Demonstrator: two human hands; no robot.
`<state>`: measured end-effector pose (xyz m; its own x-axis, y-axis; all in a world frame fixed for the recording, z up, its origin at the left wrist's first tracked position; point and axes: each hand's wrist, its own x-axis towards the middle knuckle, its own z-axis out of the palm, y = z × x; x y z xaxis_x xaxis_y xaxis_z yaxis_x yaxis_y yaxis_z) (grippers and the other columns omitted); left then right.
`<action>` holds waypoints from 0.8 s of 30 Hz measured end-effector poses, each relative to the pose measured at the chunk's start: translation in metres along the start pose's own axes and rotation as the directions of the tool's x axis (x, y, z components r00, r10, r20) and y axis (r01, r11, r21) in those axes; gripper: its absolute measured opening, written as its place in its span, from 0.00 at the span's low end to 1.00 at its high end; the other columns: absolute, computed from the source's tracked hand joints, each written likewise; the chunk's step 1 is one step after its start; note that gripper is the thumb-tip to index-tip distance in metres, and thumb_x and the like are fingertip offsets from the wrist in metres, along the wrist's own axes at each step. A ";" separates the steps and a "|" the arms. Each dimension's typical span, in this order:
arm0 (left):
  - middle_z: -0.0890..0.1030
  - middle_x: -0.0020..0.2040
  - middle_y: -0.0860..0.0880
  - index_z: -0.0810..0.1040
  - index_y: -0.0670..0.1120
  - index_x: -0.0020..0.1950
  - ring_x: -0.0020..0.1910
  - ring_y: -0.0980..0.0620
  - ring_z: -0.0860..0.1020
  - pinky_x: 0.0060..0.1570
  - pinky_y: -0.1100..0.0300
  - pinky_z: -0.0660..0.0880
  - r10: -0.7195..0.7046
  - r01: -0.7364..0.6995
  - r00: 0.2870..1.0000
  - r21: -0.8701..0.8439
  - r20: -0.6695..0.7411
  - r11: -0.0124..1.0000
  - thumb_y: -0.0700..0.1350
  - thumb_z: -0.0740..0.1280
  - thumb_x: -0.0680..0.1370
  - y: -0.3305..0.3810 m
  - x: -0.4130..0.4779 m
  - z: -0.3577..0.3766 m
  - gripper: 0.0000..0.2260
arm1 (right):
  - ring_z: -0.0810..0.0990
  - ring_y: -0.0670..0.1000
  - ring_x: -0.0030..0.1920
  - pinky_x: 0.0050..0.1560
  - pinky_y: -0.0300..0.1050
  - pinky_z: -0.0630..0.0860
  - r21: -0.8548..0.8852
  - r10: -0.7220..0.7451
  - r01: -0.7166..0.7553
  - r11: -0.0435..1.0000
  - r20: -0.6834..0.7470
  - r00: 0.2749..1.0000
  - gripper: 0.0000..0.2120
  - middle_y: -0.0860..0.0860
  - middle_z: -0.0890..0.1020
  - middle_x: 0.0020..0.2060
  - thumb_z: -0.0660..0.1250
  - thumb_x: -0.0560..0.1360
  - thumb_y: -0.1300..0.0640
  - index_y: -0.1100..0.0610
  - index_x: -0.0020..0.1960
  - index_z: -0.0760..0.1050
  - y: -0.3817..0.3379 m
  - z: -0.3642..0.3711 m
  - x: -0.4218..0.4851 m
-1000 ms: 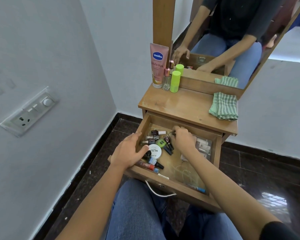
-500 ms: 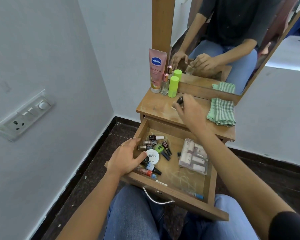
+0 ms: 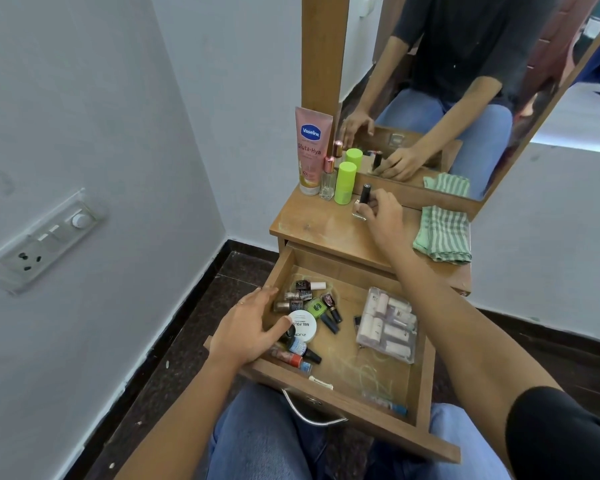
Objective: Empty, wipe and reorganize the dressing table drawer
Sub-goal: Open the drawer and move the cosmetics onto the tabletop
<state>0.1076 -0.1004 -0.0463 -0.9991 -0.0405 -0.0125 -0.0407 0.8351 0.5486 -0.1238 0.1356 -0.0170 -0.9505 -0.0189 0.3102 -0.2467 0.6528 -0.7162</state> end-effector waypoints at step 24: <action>0.71 0.72 0.53 0.66 0.54 0.75 0.70 0.52 0.70 0.64 0.53 0.70 -0.035 0.035 0.999 -0.001 0.012 0.999 0.63 0.63 0.75 -0.003 0.002 0.001 0.30 | 0.75 0.54 0.51 0.51 0.41 0.70 0.122 0.061 -0.027 0.992 -0.281 0.958 0.13 0.57 0.74 0.52 0.66 0.73 0.63 0.63 0.57 0.71 -0.006 0.007 -0.011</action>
<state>0.1058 -0.1021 -0.0492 -0.9971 -0.0633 -0.0414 -0.0757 0.8323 0.5491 -0.1129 0.1266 -0.0200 -0.8724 0.2341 0.4291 -0.2419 0.5560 -0.7952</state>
